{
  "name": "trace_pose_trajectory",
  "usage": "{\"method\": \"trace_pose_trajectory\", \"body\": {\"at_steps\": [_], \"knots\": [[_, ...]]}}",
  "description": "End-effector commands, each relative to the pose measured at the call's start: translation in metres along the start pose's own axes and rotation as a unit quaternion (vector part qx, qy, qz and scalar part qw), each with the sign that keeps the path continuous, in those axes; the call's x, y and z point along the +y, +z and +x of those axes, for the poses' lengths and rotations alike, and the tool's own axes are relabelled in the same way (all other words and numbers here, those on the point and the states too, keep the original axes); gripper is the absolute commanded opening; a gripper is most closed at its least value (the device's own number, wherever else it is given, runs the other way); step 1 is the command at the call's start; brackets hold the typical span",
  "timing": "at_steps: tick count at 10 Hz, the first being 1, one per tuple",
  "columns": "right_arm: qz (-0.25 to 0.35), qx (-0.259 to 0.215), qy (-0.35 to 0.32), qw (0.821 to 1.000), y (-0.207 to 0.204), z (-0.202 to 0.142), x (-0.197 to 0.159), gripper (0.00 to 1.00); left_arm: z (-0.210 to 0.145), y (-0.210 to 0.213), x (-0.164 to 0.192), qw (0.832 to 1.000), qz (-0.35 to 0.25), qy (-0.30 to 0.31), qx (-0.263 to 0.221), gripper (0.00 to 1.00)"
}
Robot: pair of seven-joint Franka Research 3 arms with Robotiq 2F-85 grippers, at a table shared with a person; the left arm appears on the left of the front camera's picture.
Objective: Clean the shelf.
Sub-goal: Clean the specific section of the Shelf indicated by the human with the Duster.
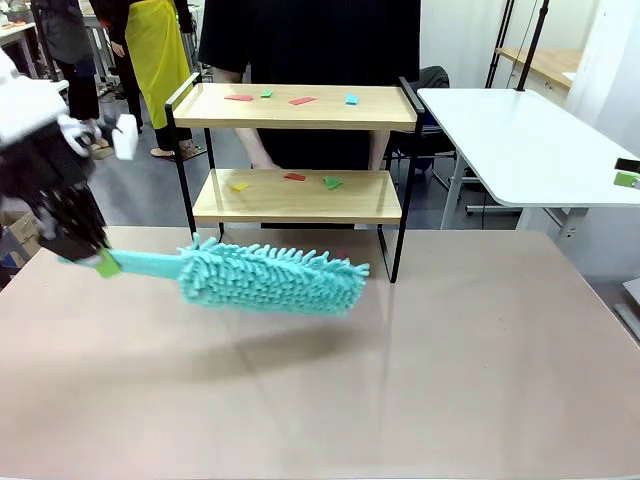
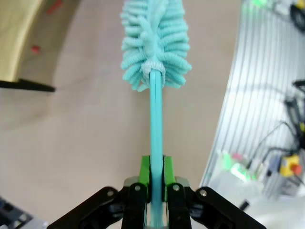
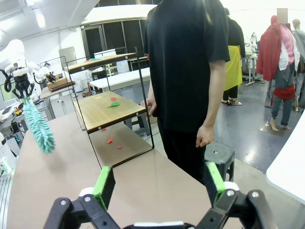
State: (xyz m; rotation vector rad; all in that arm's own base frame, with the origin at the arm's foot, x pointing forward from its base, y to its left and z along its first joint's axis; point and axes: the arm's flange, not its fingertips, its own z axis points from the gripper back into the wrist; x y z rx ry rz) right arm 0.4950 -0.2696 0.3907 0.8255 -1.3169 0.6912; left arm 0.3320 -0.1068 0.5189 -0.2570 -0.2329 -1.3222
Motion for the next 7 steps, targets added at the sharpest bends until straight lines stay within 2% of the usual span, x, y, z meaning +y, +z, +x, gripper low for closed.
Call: {"method": "trace_pose_trajectory", "body": {"at_steps": [1,3,4,5,6,7], "knots": [[0.001,0.0,0.003,1.0,-0.002,0.002,0.001,1.0,0.003,-0.04,-0.025,0.995,0.04,0.045,-0.08,0.13],[0.001,0.0,0.003,1.0,-0.002,0.002,0.001,1.0,0.017,-0.084,-0.042,0.984,0.048,0.098,-0.141,0.13],[0.001,0.0,0.003,1.0,-0.002,0.002,0.001,1.0,0.022,-0.093,-0.044,0.983,0.042,0.095,-0.149,0.13],[0.001,0.0,0.003,1.0,-0.002,0.002,0.001,1.0,0.024,-0.083,-0.039,0.993,0.013,0.034,-0.113,0.13],[0.001,0.0,0.003,1.0,-0.002,0.002,0.001,1.0,0.028,-0.064,-0.021,0.987,0.034,0.095,-0.127,0.13],[0.001,0.0,0.003,1.0,-0.002,0.002,0.001,1.0,0.028,-0.064,-0.021,0.987,0.034,0.095,-0.127,0.13]]}}
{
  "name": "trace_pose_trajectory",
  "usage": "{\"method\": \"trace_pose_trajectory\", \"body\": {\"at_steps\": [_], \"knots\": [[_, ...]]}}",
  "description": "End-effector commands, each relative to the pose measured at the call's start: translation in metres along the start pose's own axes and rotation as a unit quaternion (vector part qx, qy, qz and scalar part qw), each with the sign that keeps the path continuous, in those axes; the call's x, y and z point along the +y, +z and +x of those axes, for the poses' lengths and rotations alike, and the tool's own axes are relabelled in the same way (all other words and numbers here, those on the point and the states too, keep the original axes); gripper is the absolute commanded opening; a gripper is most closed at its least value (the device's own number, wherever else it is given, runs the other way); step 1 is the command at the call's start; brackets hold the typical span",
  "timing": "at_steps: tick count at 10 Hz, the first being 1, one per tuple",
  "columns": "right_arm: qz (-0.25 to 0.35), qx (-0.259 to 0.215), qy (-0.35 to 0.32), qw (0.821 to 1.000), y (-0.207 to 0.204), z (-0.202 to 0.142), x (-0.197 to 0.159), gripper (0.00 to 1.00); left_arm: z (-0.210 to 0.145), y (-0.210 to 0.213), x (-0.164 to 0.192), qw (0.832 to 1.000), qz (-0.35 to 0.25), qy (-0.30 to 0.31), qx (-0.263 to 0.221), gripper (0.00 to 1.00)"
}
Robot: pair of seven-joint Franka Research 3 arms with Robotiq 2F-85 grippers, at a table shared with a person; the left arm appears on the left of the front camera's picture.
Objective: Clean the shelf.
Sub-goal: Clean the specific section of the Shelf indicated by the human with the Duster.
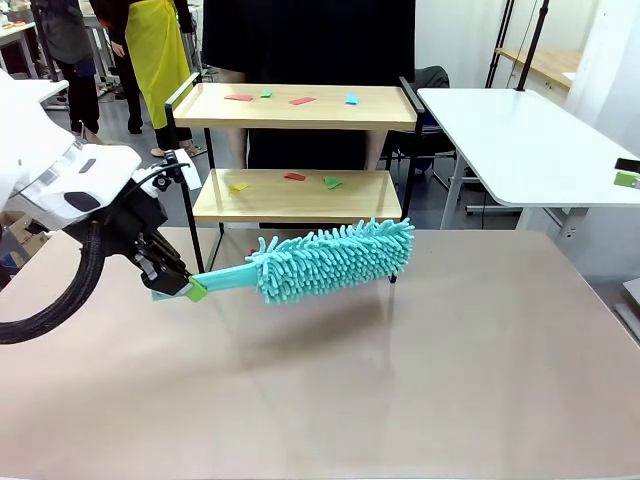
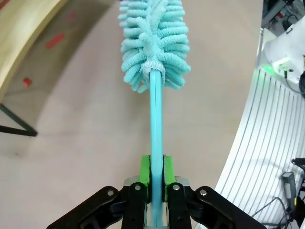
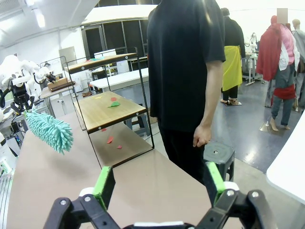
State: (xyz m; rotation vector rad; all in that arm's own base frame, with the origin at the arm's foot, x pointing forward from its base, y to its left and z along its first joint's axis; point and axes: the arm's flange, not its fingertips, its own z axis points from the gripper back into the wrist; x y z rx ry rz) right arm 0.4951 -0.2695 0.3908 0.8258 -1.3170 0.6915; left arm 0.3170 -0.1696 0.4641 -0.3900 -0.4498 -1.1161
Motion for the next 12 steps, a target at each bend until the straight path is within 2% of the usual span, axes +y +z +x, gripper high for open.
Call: {"method": "trace_pose_trajectory", "body": {"at_steps": [1,2,3,4,7,10,12], "knots": [[0.001,0.0,0.003,1.0,-0.001,0.002,0.001,1.0,0.002,-0.002,-0.003,1.0,-0.002,-0.004,0.001,0.13],[0.001,0.0,0.003,1.0,-0.001,0.002,0.001,1.0,0.02,-0.004,0.003,0.998,0.025,0.037,0.048,0.13],[0.001,0.0,0.003,1.0,-0.001,0.002,0.001,1.0,0.036,-0.015,0.007,0.995,0.038,0.048,0.082,0.13],[0.001,0.0,0.003,1.0,-0.001,0.002,0.001,1.0,0.041,-0.02,0.012,0.993,0.041,0.069,0.09,0.13],[0.001,0.0,0.003,1.0,-0.001,0.002,0.001,1.0,0.051,-0.042,0.007,0.991,0.043,0.12,0.034,0.13],[0.001,0.0,0.003,1.0,-0.001,0.002,0.001,1.0,0.062,-0.082,0.0,0.982,0.028,0.184,0.018,0.13],[0.001,0.0,0.003,1.0,-0.001,0.002,0.001,1.0,0.074,-0.1,-0.01,0.97,0.067,0.233,-0.012,0.13]]}}
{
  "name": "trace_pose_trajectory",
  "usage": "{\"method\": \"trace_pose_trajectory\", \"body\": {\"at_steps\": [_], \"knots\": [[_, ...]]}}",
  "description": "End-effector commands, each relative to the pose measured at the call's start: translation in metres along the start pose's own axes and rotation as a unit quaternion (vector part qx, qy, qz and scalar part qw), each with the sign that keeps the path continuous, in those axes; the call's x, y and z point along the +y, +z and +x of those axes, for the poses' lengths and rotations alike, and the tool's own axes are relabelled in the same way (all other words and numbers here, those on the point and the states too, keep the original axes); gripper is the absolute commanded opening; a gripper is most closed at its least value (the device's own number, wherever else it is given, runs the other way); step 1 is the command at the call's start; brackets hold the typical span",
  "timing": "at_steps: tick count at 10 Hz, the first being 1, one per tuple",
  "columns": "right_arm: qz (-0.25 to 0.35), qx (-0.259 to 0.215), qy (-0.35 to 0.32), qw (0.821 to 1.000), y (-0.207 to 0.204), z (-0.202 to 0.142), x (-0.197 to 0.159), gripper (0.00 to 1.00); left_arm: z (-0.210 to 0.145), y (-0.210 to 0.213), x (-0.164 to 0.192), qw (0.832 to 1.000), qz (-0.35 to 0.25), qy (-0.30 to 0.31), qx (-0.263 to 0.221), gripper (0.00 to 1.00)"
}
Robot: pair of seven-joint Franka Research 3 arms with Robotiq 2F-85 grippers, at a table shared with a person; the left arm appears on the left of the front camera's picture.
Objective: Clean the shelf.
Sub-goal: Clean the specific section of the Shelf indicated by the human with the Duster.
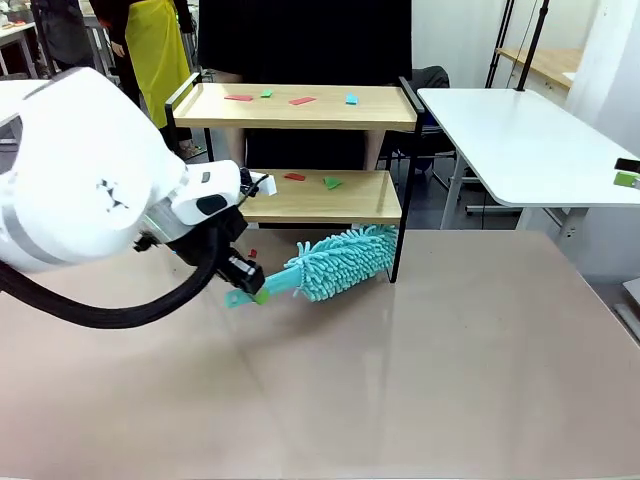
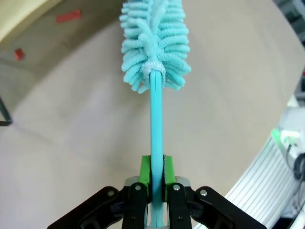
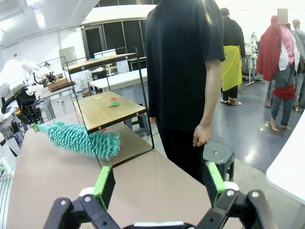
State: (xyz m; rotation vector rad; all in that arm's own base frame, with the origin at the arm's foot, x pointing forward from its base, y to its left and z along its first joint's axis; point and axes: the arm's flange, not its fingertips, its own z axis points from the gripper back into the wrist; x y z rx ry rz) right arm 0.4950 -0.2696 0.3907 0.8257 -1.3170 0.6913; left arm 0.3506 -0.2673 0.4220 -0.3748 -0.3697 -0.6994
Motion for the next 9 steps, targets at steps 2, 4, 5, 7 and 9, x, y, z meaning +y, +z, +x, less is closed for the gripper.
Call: {"method": "trace_pose_trajectory", "body": {"at_steps": [2,4,5,7,9], "knots": [[0.001,0.0,0.003,1.0,-0.002,0.002,0.001,1.0,0.016,-0.026,-0.016,0.997,0.028,0.062,-0.036,0.13],[0.001,0.0,0.003,1.0,-0.002,0.002,0.001,1.0,0.023,-0.043,-0.026,0.993,0.028,0.096,-0.058,0.13],[0.001,0.0,0.003,1.0,-0.002,0.002,0.001,1.0,0.029,-0.052,-0.031,0.989,0.035,0.113,-0.085,0.13],[0.001,0.0,0.003,1.0,-0.002,0.002,0.001,1.0,0.04,-0.067,-0.043,0.979,0.065,0.156,-0.115,0.13],[0.001,0.0,0.003,1.0,-0.002,0.002,0.001,1.0,0.055,-0.082,-0.051,0.973,0.069,0.188,-0.118,0.13]]}}
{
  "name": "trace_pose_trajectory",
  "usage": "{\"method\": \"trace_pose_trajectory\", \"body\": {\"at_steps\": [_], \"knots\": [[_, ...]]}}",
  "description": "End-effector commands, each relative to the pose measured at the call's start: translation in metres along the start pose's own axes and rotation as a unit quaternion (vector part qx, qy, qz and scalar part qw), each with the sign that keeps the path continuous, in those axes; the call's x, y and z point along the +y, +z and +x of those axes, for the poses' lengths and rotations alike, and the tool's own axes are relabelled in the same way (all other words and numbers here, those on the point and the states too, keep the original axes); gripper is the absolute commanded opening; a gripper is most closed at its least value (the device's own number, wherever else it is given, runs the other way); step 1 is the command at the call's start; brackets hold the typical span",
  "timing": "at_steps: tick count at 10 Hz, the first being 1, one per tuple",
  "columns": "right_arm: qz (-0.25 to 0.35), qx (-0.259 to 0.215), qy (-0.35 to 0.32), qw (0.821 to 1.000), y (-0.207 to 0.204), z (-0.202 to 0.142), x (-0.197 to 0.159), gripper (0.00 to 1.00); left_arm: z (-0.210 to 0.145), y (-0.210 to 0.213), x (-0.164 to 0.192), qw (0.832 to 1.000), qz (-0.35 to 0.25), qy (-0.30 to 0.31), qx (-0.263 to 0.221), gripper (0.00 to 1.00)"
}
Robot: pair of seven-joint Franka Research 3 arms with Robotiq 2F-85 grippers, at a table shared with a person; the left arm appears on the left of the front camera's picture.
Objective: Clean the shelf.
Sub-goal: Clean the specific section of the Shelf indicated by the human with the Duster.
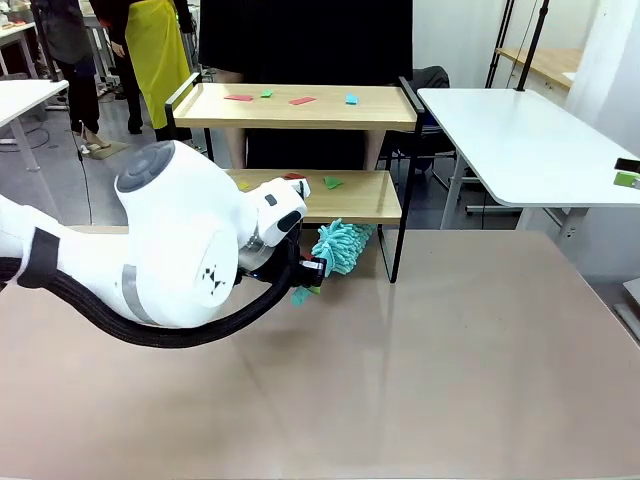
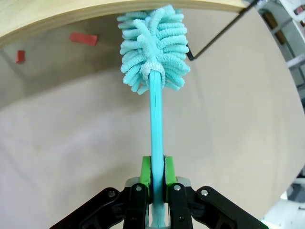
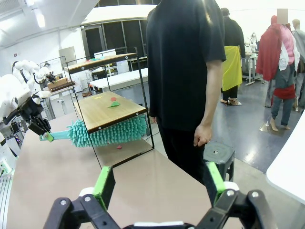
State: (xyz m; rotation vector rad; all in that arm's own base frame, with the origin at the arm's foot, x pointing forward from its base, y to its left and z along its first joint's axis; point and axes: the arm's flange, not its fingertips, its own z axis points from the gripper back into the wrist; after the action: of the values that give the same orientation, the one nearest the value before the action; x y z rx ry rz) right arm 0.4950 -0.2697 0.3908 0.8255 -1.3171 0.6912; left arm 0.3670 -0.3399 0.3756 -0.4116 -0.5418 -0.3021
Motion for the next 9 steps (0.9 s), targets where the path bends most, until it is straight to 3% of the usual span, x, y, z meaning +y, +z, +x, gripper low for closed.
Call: {"method": "trace_pose_trajectory", "body": {"at_steps": [1,4,9], "knots": [[0.001,0.0,0.003,1.0,-0.002,0.002,0.001,1.0,0.018,-0.018,-0.032,1.0,0.015,0.027,-0.006,0.13],[0.001,0.0,0.003,1.0,-0.002,0.002,0.001,1.0,0.034,-0.034,-0.045,0.998,-0.01,0.048,-0.028,0.13],[0.001,0.0,0.003,1.0,-0.002,0.002,0.001,1.0,0.049,-0.079,-0.068,0.997,0.019,0.076,0.013,0.13]]}}
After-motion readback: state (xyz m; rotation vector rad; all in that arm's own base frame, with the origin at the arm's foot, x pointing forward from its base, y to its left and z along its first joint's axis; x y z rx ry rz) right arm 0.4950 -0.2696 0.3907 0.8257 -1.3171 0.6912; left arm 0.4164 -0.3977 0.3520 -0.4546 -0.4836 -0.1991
